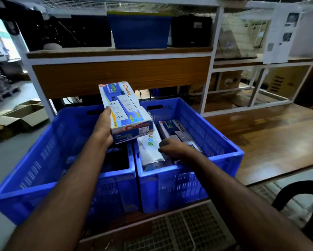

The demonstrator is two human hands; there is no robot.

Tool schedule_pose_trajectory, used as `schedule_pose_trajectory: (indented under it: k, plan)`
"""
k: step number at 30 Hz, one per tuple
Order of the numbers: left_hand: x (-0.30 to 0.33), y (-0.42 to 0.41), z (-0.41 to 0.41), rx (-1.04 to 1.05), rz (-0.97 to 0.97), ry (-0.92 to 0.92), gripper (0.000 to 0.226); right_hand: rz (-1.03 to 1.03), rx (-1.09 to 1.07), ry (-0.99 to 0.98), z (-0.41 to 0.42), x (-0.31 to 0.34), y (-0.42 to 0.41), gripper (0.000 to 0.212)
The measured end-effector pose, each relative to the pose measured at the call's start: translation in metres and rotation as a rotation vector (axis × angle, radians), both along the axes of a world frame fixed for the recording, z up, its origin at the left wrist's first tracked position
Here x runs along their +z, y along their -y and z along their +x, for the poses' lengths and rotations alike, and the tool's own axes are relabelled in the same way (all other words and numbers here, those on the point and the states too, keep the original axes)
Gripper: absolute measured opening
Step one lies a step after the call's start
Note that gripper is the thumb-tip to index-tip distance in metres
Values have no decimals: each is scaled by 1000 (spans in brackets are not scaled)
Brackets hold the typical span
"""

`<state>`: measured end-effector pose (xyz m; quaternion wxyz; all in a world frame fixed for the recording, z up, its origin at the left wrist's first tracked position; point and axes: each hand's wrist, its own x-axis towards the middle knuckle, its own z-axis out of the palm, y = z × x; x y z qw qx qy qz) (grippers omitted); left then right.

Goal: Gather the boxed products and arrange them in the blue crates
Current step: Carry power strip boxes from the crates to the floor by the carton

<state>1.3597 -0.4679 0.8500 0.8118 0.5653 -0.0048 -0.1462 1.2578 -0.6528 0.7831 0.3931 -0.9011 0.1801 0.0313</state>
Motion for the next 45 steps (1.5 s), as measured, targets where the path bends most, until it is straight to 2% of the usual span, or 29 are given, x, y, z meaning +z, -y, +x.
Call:
schedule_pose_trajectory:
  k: [2, 5, 9, 11, 14, 16, 19, 22, 25, 30, 33, 36, 37, 41, 43, 45]
  plan:
    - [-1, 1, 0, -1, -4, -6, 34, 64, -143, 107, 1, -3, 3, 11]
    - [-3, 3, 1, -13, -2, -26, 32, 104, -286, 268, 6, -7, 10, 12]
    - [-3, 13, -3, -53, -8, -26, 32, 359, -271, 458, -2, 2, 4, 27]
    - [-3, 22, -7, -80, -22, -22, 33, 535, -178, 490, -8, 11, -1, 39]
    - [-4, 39, -15, -167, -20, 13, 40, 744, -111, 459, -17, 19, -5, 48]
    - [-5, 51, -20, -261, -19, 38, 41, 825, -175, 481, -17, 19, -1, 45]
    - [-5, 62, -26, -291, 114, 96, 33, 867, -396, 550, -14, 19, 17, 32]
    - [-8, 72, -27, -406, 216, 126, 22, 866, -536, 601, -16, 21, 41, 28]
    - [-12, 85, -34, -529, 316, 98, 21, 846, -610, 615, -20, 25, 61, 27]
    - [-23, 109, -41, -528, 324, 62, 18, 728, -669, 550, -28, 23, 80, 25]
    - [-32, 121, -40, -487, 341, 11, 15, 767, -589, 509, -27, 18, 80, 35]
    - [-44, 129, -37, -401, 280, -39, 19, 666, -509, 434, -19, 5, 83, 60]
    - [-48, 131, -36, -375, 252, -53, 21, 637, -472, 404, -17, 1, 83, 62]
    - [-60, 132, -28, -388, 243, -37, 26, 566, -395, 280, -19, 1, 79, 40]
    - [-61, 131, -25, -434, 239, -20, 25, 499, -370, 236, -18, -1, 82, 39]
    - [-60, 131, -25, -491, 259, 10, 18, 342, -376, 199, -14, -4, 85, 42]
